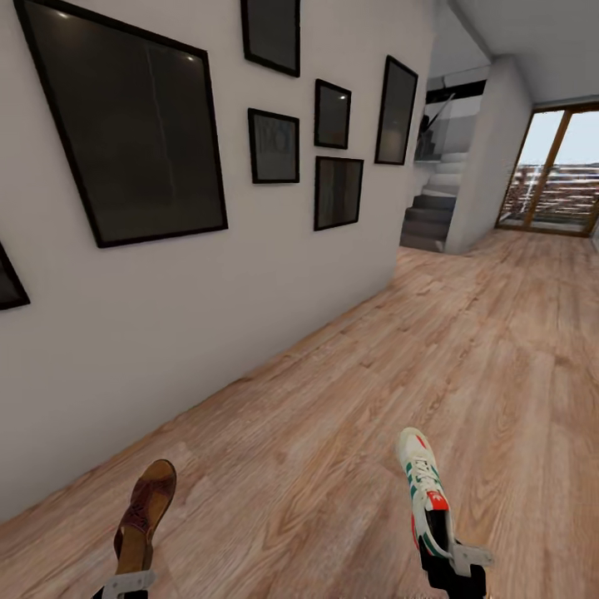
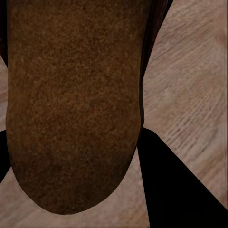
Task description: Pick up the two gym shoes and the two sandals from the corridor floor and place them onto the hallstand (shoe rack) in the corridor, making sure they are on the rack and not on the floor. Arrange them so the two gym shoes are next to each other and the two sandals are next to each other.
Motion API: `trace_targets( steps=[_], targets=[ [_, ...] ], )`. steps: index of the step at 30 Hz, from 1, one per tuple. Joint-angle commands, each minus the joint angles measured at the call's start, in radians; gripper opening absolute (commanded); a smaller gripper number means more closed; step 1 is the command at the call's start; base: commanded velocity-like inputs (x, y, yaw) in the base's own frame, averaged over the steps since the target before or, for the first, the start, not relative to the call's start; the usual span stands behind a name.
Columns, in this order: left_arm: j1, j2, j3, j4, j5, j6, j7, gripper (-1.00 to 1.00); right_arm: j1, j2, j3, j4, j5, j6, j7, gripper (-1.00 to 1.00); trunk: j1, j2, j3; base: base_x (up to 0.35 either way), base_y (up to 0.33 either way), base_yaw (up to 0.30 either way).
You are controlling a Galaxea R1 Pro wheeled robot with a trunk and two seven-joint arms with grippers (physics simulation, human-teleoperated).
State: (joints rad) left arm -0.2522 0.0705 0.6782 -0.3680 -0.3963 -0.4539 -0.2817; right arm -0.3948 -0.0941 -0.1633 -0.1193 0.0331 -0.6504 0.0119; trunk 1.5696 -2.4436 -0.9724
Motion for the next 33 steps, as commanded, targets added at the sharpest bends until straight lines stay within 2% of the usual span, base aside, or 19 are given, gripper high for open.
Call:
trace_targets(
  steps=[1, 9, 33],
  targets=[
    [-0.001, -0.002, 0.005, 0.000, -0.007, -0.003, -0.007, -1.00, -0.001, 0.000, -0.005, 0.001, 0.004, -0.003, 0.002, -1.00, 0.000, 0.000, -0.001, 0.000, 0.000, -0.300],
    [-0.001, -0.003, -0.011, 0.000, -0.006, -0.003, -0.006, -1.00, -0.001, 0.000, -0.005, 0.001, 0.004, -0.003, 0.002, -1.00, 0.000, 0.000, -0.001, 0.000, 0.000, -0.300],
    [-0.001, -0.002, -0.012, -0.003, -0.001, -0.002, -0.005, -1.00, -0.001, 0.001, -0.004, 0.002, 0.004, -0.002, 0.005, -1.00, 0.000, 0.000, -0.001, 0.000, 0.000, -0.300]
  ],
)
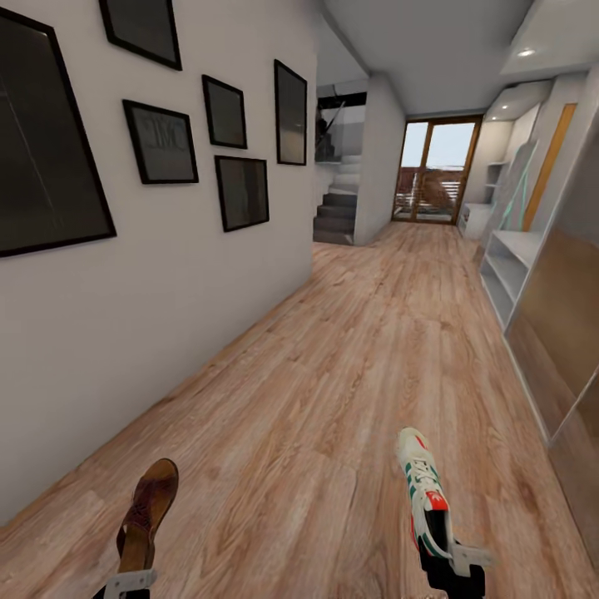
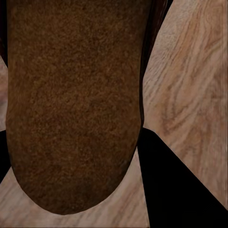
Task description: Pick up the two gym shoes and the two sandals from the corridor floor and place them onto the hallstand (shoe rack) in the corridor, making sure they are on the rack and not on the floor. Arrange them so the two gym shoes are next to each other and the two sandals are next to each other.
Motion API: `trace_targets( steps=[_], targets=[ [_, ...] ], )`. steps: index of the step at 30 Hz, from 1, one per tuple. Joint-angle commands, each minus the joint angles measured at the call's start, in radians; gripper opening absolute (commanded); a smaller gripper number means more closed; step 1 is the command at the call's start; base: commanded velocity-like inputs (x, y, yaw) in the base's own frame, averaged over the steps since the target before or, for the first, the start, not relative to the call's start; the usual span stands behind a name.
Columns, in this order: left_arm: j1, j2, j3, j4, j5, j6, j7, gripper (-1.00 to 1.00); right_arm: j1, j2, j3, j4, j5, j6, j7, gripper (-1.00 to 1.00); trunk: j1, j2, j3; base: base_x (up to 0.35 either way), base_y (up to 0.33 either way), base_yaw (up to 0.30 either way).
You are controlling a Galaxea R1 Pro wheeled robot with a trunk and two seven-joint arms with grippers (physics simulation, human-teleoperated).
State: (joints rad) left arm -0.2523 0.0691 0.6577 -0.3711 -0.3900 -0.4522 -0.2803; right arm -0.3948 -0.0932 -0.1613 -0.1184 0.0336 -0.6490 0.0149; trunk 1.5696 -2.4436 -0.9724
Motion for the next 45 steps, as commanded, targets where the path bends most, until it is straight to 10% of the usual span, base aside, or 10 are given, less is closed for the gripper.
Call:
trace_targets(
  steps=[1, 25, 45],
  targets=[
    [-0.001, 0.000, 0.009, 0.000, -0.007, -0.003, -0.006, -1.00, -0.001, 0.001, -0.006, 0.001, 0.003, -0.003, 0.003, -1.00, 0.000, 0.000, -0.001, 0.000, 0.000, -0.300],
    [-0.001, -0.002, 0.013, 0.004, -0.004, -0.002, 0.004, -1.00, -0.001, 0.003, -0.006, 0.000, 0.005, -0.003, 0.002, -1.00, 0.000, 0.000, -0.004, 0.276, 0.000, -0.293],
    [-0.001, -0.003, 0.013, 0.006, -0.006, 0.000, 0.006, -1.00, -0.001, 0.001, -0.006, 0.002, 0.006, -0.002, 0.004, -1.00, 0.000, 0.000, -0.005, 0.336, -0.071, -0.017]
  ],
)
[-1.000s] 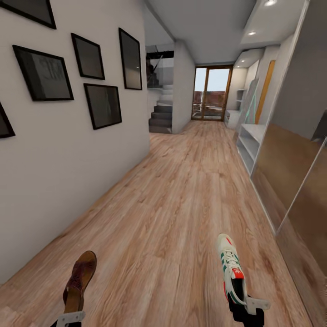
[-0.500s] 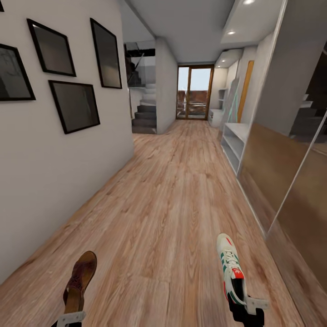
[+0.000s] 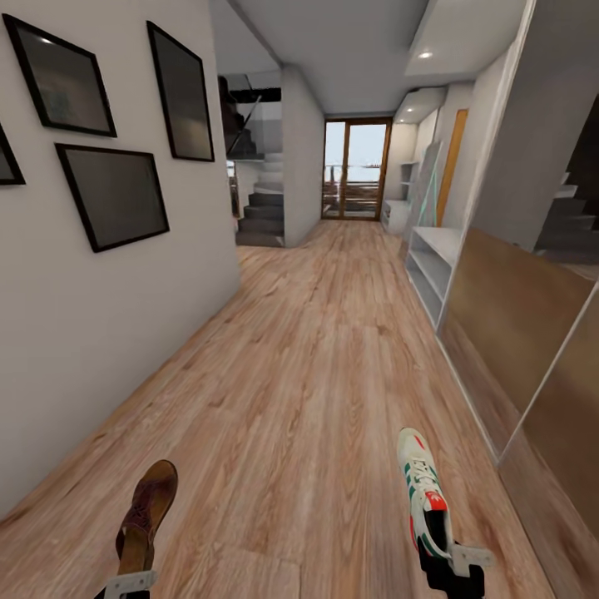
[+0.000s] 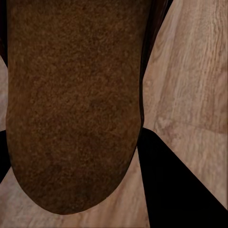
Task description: Pick up the two gym shoes and the two sandals from the corridor floor and place them onto the hallstand (shoe rack) in the corridor, making sure they are on the rack and not on the floor. Arrange them so the two gym shoes are next to each other and the two sandals are next to each other.
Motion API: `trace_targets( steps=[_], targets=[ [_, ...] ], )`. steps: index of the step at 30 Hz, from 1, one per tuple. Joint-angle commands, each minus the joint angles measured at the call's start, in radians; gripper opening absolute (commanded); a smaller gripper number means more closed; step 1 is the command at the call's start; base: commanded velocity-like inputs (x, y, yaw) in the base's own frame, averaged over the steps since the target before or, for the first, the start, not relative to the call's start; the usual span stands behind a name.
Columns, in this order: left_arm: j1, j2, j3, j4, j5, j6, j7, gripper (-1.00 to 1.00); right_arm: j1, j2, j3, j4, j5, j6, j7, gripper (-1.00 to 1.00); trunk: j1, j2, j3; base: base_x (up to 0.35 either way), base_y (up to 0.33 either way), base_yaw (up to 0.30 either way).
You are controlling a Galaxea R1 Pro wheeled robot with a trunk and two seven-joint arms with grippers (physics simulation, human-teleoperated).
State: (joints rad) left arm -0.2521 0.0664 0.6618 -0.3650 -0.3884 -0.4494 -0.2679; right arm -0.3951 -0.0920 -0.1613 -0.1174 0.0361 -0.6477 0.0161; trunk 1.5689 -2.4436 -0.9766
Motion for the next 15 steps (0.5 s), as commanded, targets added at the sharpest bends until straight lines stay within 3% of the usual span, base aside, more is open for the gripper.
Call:
trace_targets(
  steps=[1, 15],
  targets=[
    [-0.001, 0.000, 0.009, 0.000, -0.007, -0.003, -0.007, -1.00, -0.001, 0.000, -0.006, 0.001, 0.004, -0.003, 0.002, -1.00, 0.000, 0.000, -0.001, 0.334, -0.111, 0.000],
    [-0.001, 0.001, 0.010, 0.036, -0.008, -0.006, -0.007, -1.00, -0.001, 0.001, -0.006, 0.001, 0.004, -0.003, 0.001, -1.00, 0.000, 0.000, -0.001, 0.334, -0.111, -0.002]
  ],
)
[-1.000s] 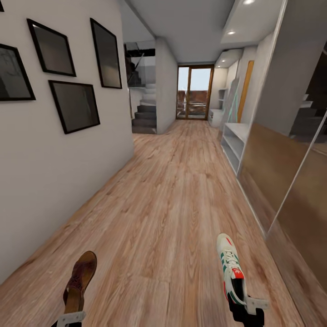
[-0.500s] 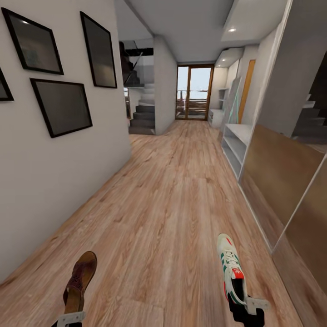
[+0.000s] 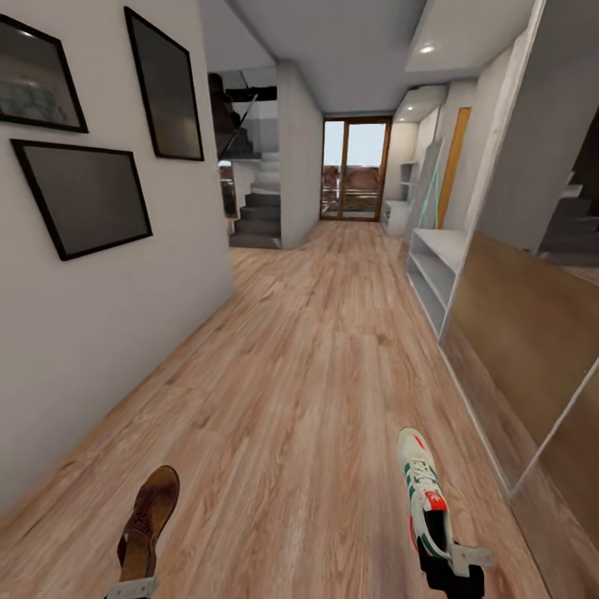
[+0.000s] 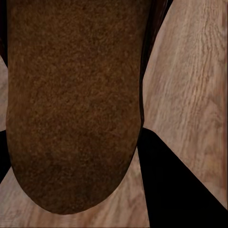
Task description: Pick up the two gym shoes and the two sandals from the corridor floor and place them onto the hallstand (shoe rack) in the corridor, making sure they are on the rack and not on the floor. Arrange them so the two gym shoes are next to each other and the two sandals are next to each other.
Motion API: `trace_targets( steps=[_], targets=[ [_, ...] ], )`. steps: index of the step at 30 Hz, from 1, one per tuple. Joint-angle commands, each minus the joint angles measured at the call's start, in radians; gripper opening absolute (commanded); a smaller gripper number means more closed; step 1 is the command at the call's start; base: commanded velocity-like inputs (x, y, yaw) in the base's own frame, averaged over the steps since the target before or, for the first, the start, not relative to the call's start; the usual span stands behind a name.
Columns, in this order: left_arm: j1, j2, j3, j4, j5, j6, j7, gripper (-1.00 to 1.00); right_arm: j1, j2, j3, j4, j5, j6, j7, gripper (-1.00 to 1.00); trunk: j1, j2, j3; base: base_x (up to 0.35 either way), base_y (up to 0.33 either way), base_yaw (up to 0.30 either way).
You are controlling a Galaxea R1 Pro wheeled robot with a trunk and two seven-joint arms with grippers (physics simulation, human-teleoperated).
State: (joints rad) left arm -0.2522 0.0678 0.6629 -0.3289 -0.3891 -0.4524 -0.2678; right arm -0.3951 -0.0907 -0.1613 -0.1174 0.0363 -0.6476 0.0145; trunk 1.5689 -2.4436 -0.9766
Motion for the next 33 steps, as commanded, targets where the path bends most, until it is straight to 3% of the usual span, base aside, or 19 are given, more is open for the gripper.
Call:
trace_targets(
  steps=[1, 18, 33],
  targets=[
    [-0.001, 0.000, 0.009, 0.000, -0.007, -0.003, -0.007, -1.00, -0.001, 0.000, -0.006, 0.001, 0.004, -0.003, 0.002, -1.00, 0.000, 0.000, -0.001, 0.334, -0.105, -0.053],
    [-0.001, 0.000, 0.012, 0.002, -0.002, -0.003, -0.007, -1.00, -0.001, 0.000, -0.006, 0.001, 0.004, -0.004, 0.001, -1.00, 0.000, 0.000, 0.002, 0.336, 0.023, -0.195],
    [-0.001, 0.000, 0.012, 0.002, -0.002, -0.003, -0.007, -1.00, -0.001, 0.000, -0.006, 0.001, 0.004, -0.003, -0.001, -1.00, 0.000, 0.000, 0.002, 0.311, 0.172, -0.022]
  ],
)
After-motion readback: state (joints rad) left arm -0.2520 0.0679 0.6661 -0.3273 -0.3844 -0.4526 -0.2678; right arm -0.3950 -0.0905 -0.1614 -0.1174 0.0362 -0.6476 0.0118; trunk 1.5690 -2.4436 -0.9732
